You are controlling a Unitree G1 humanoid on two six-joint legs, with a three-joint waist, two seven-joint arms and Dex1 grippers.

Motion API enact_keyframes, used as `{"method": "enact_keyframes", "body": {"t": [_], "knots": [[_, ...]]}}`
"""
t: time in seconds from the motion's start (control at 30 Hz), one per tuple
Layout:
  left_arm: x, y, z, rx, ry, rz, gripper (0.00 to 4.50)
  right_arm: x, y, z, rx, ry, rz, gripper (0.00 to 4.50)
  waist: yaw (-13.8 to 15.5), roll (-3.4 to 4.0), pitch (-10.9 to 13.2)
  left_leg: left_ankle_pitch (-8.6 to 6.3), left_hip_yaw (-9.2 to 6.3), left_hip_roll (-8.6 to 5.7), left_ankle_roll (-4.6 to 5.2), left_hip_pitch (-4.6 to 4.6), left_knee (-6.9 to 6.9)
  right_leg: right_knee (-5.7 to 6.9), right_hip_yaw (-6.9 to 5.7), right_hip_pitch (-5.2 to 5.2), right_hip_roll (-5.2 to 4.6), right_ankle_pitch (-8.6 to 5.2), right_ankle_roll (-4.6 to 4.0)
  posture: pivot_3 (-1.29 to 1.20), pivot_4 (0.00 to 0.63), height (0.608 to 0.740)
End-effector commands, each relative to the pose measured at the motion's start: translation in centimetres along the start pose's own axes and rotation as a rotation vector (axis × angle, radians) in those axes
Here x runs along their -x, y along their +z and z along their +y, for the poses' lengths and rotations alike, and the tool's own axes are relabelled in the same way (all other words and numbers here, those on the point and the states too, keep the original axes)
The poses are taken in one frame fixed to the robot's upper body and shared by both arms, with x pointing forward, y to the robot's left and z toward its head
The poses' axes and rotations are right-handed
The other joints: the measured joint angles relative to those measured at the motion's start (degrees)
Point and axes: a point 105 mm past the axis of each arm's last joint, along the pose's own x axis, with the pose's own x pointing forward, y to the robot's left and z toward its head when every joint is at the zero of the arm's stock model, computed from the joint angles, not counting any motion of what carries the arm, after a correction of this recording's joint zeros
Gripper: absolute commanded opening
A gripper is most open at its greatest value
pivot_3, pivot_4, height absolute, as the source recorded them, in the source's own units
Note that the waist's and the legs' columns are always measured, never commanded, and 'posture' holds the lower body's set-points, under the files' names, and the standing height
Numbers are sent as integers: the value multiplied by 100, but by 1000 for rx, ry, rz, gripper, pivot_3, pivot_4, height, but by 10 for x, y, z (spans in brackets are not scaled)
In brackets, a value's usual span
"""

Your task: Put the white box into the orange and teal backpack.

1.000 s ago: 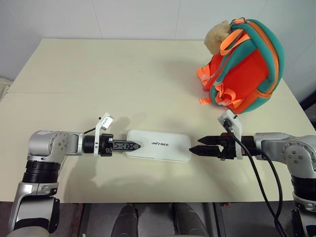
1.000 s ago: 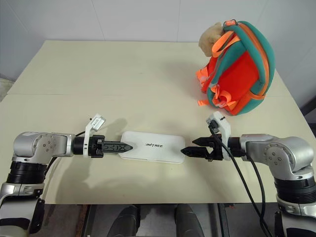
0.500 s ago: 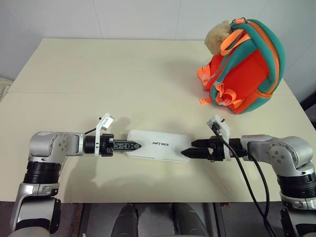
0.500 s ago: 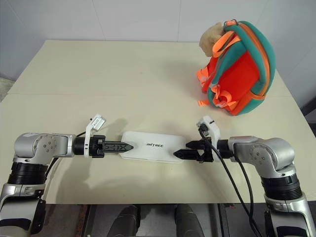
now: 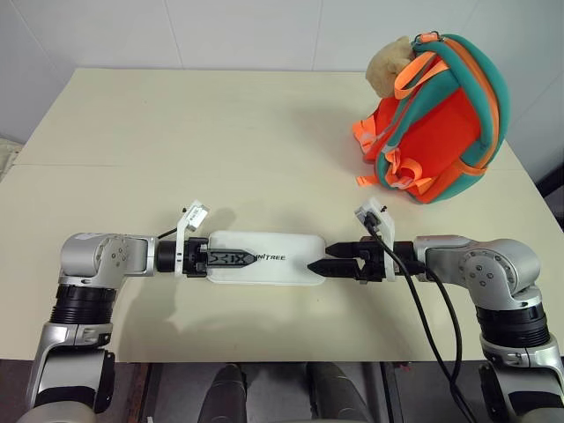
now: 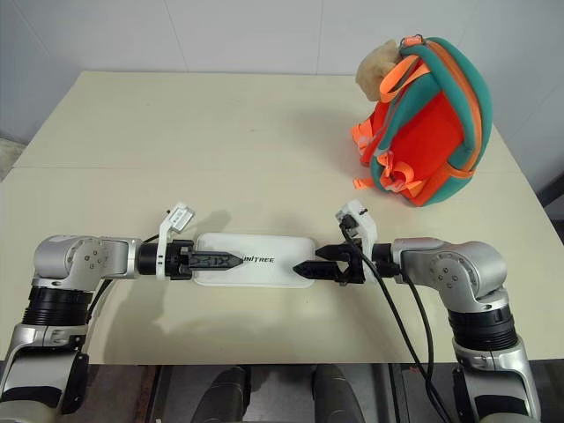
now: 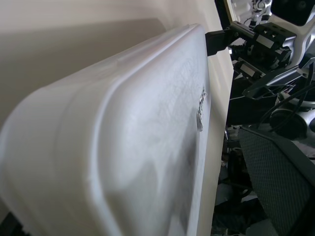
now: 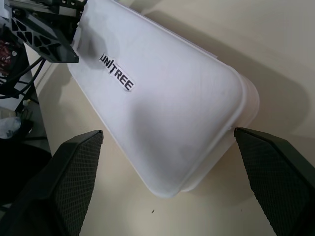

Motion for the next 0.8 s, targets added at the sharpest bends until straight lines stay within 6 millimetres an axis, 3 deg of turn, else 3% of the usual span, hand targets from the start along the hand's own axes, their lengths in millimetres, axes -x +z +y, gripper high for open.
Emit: {"method": "enact_keyframes", "body": {"t": [0.03, 0.17, 0.23, 0.57, 0.7, 0.8], "knots": [[-5, -2, 1, 22, -7, 14, 4481, -4, 8, 12, 46, 48, -21, 4500, -1, 0, 0, 0, 0, 0, 0, 0, 0, 0, 0, 0, 0, 0, 0, 0, 150, 740], [1, 2, -2, 42, -26, -7, 4481, -4, 4, 8, 38, 36, -21, 4500, -9, 0, 0, 0, 0, 0, 0, 0, 1, 0, 0, 0, 0, 1, 1, 0, 150, 740], [5, 2, -6, 63, -49, -11, 4109, -3, 2, 6, 34, 28, -19, 4500, -11, 0, 0, 0, 0, 0, 0, 0, -2, -2, 0, -1, 0, 1, 1, 0, 150, 740], [10, 16, -22, 126, -159, -77, 1253, -2, 1, 0, 39, 22, -43, 4500, -16, 0, 1, -1, -1, 3, -2, -32, -15, -10, -4, -36, 1, 1, 1, 0, 150, 740], [9, 21, -26, 121, -186, -101, 1226, 2, 4, -3, 56, 0, -83, 4500, -14, 0, 1, -1, -1, 3, -2, -34, -13, -7, -3, -38, 1, 1, 1, 0, 150, 740], [14, 24, -27, 87, -174, -128, 1226, 20, 20, -11, 124, -100, -167, 4500, -11, 0, 1, -1, -1, 3, -3, -56, -8, 2, -2, -63, 1, 1, 1, 0, 150, 740]]}}
